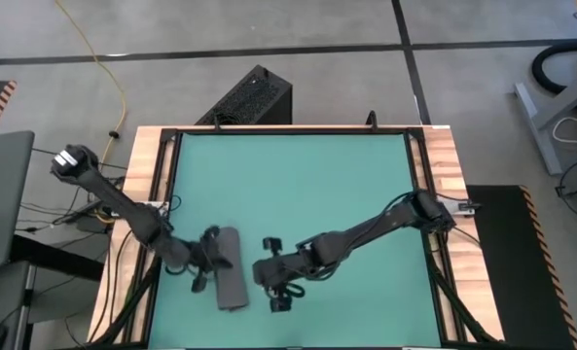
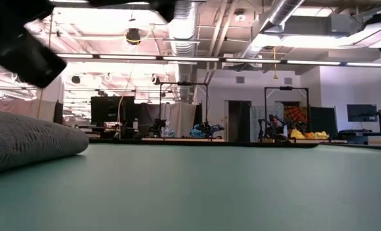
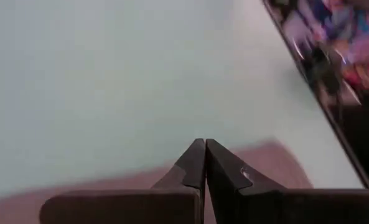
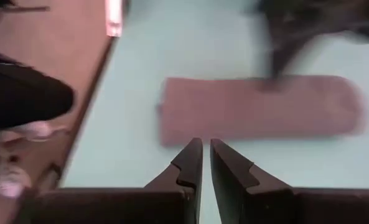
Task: Roll towel
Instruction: Roll the gray towel
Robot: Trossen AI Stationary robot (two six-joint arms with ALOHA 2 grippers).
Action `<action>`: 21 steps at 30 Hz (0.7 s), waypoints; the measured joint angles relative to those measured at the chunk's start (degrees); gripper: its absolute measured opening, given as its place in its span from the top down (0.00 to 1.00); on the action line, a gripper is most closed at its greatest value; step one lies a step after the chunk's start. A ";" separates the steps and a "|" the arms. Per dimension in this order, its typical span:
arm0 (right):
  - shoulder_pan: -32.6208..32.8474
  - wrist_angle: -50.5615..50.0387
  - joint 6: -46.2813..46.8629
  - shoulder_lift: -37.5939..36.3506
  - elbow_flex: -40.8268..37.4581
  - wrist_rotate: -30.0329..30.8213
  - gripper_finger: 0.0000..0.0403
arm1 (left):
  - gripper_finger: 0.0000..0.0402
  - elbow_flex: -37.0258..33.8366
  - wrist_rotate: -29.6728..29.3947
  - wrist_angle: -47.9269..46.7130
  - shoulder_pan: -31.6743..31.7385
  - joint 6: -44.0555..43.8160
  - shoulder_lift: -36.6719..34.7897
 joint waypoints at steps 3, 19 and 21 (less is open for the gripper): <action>0.26 -1.11 0.23 -3.79 -3.28 3.34 0.85 | 1.00 0.44 0.83 3.82 -2.82 -2.17 8.55; 0.40 15.40 13.35 -22.60 -34.31 6.64 0.85 | 1.00 4.21 8.82 -0.73 -9.91 -13.10 19.70; 0.35 18.78 14.09 -24.06 -36.89 6.65 0.85 | 1.00 4.14 7.54 -1.56 -10.42 -13.06 18.34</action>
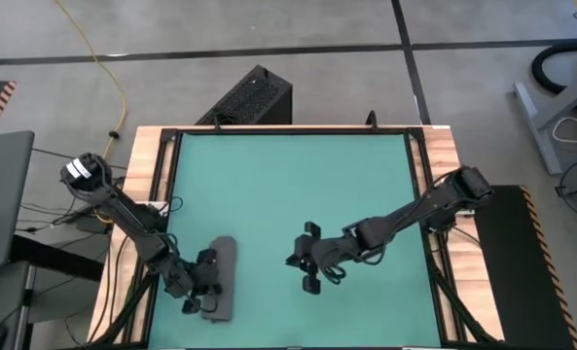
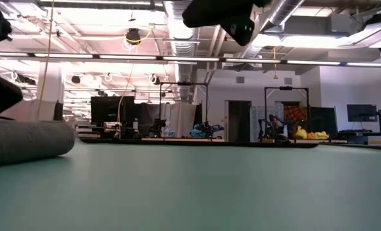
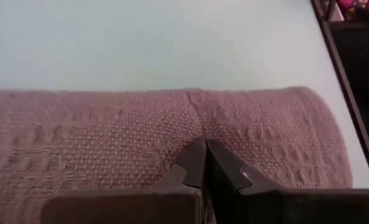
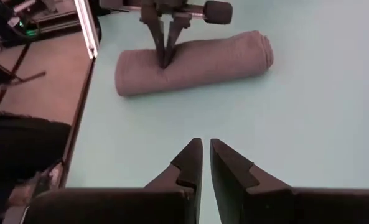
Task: Roll towel
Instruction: Roll the gray towel, then return to Home Position
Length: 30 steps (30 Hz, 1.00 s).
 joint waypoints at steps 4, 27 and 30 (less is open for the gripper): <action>-0.12 3.39 0.35 -1.15 -2.27 -0.02 0.85 | 1.00 -0.11 -2.51 0.13 0.44 3.64 -3.72; -13.98 23.74 -15.79 -21.32 -23.72 -2.93 0.85 | 1.00 -1.06 22.05 5.18 46.17 34.58 -31.36; -18.12 31.32 -14.81 -24.83 -31.47 -6.89 0.85 | 1.00 -2.67 22.13 4.46 48.90 32.88 -36.85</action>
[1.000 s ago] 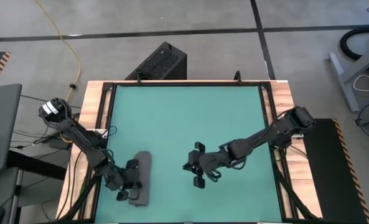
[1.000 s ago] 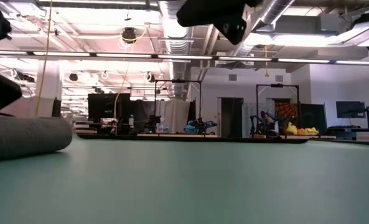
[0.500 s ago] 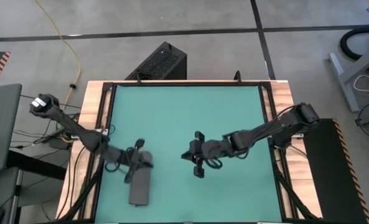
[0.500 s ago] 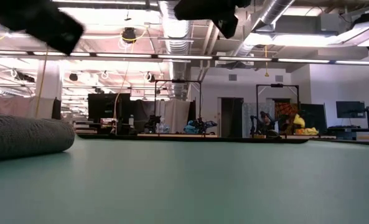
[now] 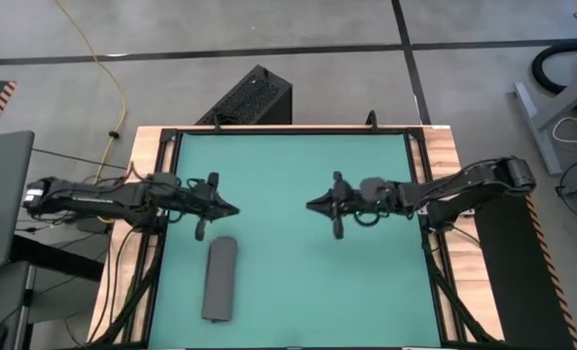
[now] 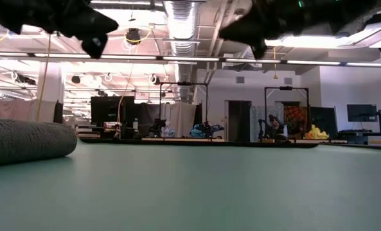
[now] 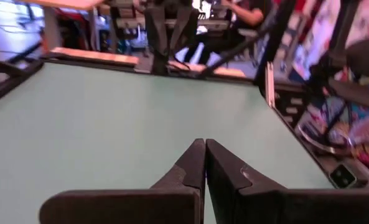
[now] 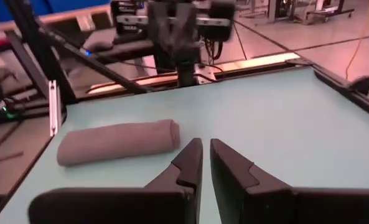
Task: Roll towel
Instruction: Return to Home Position
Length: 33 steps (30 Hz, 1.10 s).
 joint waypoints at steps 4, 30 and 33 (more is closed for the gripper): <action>-3.33 4.80 0.59 -5.47 -8.42 -3.65 0.85 | 1.00 -4.03 -2.78 -1.80 0.30 -3.34 -9.10; -4.83 2.25 3.25 -38.56 -37.85 7.78 0.85 | 1.00 -22.29 -8.87 -8.64 0.11 1.06 -38.40; -5.91 0.70 1.76 -38.23 -37.85 8.28 0.85 | 1.00 -22.30 -8.89 -8.49 0.11 1.10 -38.38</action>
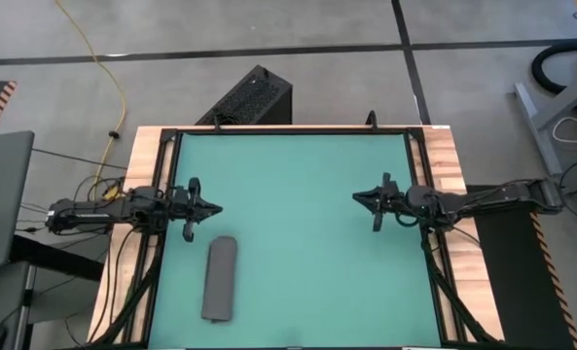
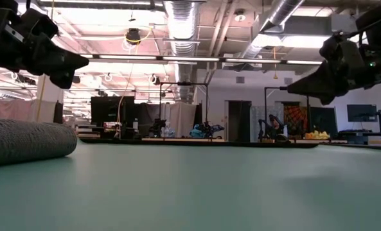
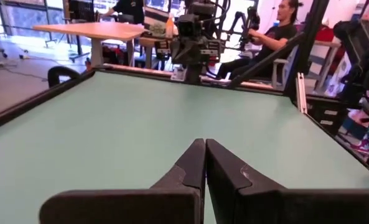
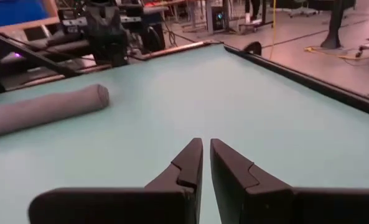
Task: Roll towel
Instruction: Return to Home Position
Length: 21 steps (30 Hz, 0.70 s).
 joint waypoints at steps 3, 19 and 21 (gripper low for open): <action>-0.56 -1.33 -0.01 0.00 -0.02 0.00 0.85 | 1.00 -0.02 0.13 -0.05 -0.11 -2.73 0.12; -0.58 -7.88 -0.12 0.02 -0.04 -0.04 0.85 | 1.00 -0.12 0.04 -0.02 -0.24 -11.78 0.12; -0.58 -7.90 -0.12 0.02 -0.04 -0.04 0.85 | 1.00 -0.15 0.04 -0.02 -0.24 -11.83 0.12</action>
